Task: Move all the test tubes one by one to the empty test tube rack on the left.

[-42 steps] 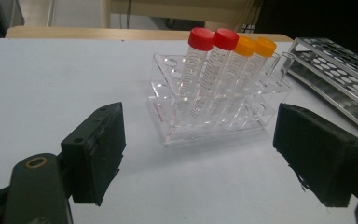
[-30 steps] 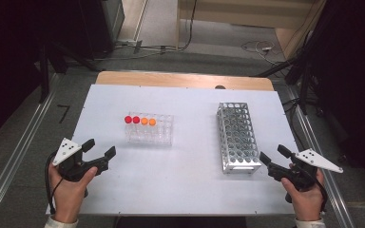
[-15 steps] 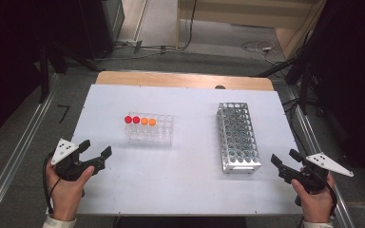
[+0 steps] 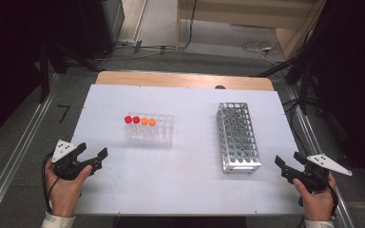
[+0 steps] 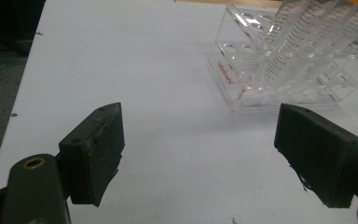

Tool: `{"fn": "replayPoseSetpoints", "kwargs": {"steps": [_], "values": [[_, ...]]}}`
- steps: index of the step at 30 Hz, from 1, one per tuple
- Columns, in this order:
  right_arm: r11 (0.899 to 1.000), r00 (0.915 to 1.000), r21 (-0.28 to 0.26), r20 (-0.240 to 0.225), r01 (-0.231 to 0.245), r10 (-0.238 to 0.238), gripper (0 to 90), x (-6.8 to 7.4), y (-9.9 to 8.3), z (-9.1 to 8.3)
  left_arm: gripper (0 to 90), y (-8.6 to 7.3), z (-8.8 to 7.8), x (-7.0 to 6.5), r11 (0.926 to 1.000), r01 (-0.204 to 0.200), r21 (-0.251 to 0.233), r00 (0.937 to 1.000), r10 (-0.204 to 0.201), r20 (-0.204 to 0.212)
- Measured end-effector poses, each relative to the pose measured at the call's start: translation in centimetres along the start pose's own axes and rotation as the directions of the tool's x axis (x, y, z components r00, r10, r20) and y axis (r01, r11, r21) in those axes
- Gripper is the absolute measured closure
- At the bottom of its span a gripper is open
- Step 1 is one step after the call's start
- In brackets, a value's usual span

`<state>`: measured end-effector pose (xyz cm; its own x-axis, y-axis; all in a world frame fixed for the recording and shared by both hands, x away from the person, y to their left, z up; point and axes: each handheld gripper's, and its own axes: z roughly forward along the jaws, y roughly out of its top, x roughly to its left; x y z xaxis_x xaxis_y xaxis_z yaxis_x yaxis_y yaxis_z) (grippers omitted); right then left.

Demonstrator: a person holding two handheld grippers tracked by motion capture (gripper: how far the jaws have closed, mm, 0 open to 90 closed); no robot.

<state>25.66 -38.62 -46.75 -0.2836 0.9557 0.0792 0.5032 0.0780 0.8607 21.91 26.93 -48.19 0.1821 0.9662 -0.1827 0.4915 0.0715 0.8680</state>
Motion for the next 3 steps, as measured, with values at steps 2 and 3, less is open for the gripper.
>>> {"fn": "replayPoseSetpoints", "kwargs": {"steps": [2, 3], "values": [[1.000, 1.0000, 0.000, 0.001, -0.002, 0.002, 19.9, -0.05, -0.02, 0.03, 17.0, -0.02, 0.00, 0.08, 1.0000, 0.000, 0.000, 1.0000, 0.000, -0.003], [1.000, 1.0000, 0.000, 0.002, -0.004, 0.004, 19.8, -0.05, -0.02, 0.04, 17.0, -0.04, 0.01, 0.11, 1.0000, 0.000, 0.001, 1.0000, 0.000, -0.005]]}}
